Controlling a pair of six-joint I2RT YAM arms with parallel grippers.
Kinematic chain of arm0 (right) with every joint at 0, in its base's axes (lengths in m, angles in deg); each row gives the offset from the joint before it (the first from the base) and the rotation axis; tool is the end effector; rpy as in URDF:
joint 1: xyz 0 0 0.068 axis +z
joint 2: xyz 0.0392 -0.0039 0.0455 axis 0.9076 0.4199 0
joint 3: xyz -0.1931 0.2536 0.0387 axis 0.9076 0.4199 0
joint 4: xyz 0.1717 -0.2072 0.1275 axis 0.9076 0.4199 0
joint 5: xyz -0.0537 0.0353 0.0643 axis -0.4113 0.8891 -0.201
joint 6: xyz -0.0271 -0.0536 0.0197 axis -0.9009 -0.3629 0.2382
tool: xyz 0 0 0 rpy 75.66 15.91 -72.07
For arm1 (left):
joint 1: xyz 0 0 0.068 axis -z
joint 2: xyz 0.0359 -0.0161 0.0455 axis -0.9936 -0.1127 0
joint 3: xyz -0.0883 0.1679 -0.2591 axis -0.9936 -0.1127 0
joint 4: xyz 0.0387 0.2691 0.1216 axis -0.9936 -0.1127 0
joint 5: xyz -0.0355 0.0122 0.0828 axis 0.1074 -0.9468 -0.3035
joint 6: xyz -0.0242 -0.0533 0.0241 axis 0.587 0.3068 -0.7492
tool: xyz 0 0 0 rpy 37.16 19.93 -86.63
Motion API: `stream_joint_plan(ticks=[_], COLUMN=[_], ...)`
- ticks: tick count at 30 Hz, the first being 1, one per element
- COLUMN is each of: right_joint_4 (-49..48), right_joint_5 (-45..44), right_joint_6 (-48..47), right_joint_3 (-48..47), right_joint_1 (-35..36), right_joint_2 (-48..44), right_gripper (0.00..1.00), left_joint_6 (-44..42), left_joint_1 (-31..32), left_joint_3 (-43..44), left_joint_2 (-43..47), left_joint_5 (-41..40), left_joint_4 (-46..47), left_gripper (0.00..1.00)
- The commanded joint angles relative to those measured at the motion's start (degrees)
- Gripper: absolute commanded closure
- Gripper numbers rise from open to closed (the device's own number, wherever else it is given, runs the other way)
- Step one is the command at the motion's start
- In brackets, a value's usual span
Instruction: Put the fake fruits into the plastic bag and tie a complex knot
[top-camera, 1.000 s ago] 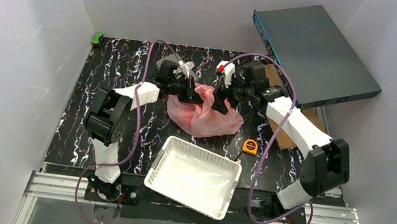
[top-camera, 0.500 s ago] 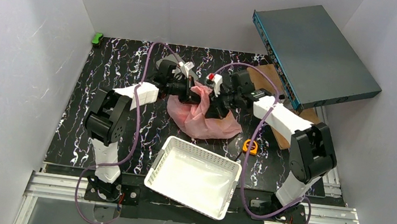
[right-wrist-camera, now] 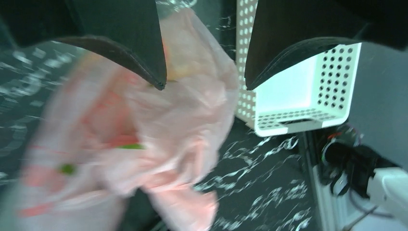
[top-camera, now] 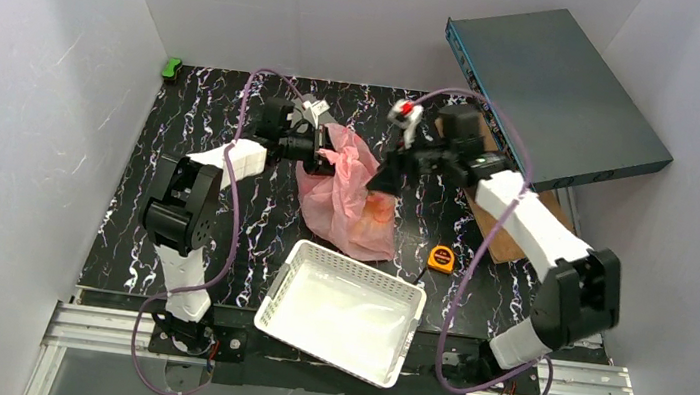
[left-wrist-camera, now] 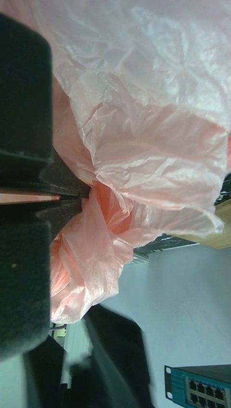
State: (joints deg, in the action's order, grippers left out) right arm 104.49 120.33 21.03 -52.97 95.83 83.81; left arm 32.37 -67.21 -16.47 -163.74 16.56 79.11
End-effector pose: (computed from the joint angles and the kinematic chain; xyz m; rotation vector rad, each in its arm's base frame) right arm 0.3302 0.2353 0.3429 -1.1189 1.8408 1.0689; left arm 0.4391 -0.1700 0.2400 0.2734 2.1806 -1.5247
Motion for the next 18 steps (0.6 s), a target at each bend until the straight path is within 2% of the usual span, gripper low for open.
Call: stream_joint_plan(ticks=[1,3,5,7,10,14,18], right_joint_4=[2.5,2.2,0.3,0.7,0.1,0.8,4.9], right_joint_5=[0.4,-4.1,-8.4,-11.4,-14.3,-13.5,-8.8], right_joint_6=[0.2,0.5,2.0,1.9,0.9,-0.6,-3.1], right_joint_3=[-3.5,-5.6,-7.9,-11.0,-14.8,-18.4,-17.3], right_joint_1=[-5.9,-6.2,-6.0,-5.4,-4.4,-3.4,-1.1], right_joint_2=[-5.0,-3.3,0.4,4.5,10.1,15.1,15.8], right_gripper=[0.35,0.46,0.63,0.7,0.71,0.7,0.57], left_joint_6=[1.2,1.7,1.1,0.8,1.3,0.7,1.0], left_joint_1=[0.4,0.4,0.4,0.4,0.5,0.5,0.5], left_joint_3=[-2.7,-2.8,-2.5,-2.4,-3.0,-2.7,-1.9], left_joint_2=[3.5,3.4,3.2,3.2,3.1,3.1,2.3], left_joint_5=[2.7,2.7,2.7,2.8,2.9,3.0,3.7], left_joint_4=[3.2,3.8,3.2,2.9,3.8,3.1,3.1], left_gripper=[1.0,1.0,1.0,1.0,1.0,1.0,1.0])
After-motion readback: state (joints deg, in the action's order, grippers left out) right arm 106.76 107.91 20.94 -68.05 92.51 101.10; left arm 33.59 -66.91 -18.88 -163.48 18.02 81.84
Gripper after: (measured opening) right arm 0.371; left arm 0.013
